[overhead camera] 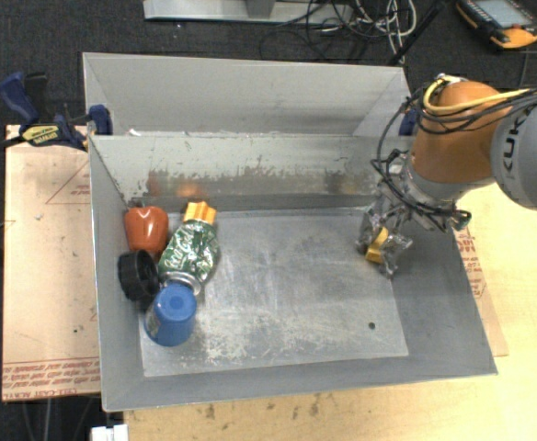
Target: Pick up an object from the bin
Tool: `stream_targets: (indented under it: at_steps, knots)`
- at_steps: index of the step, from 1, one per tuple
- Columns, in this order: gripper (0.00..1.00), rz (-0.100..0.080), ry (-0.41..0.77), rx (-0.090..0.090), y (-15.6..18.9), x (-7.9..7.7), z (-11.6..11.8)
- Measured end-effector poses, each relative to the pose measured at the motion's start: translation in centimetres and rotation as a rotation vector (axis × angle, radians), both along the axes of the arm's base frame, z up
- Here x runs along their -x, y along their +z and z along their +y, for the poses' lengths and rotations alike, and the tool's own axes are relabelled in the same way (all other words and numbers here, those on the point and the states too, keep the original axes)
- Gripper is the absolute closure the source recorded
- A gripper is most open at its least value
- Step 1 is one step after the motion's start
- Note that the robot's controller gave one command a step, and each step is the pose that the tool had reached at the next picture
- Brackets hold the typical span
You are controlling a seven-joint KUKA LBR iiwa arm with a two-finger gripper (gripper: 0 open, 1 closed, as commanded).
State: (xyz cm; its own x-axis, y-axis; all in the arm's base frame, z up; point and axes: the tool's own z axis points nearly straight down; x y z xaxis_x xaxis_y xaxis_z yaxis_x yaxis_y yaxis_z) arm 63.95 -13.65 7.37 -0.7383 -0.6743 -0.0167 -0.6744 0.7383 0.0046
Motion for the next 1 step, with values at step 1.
stream_targets:
  at_steps: [1]
  knots:
    - [1.00,-0.003,0.052,0.016,16.99,-1.67,-0.89]
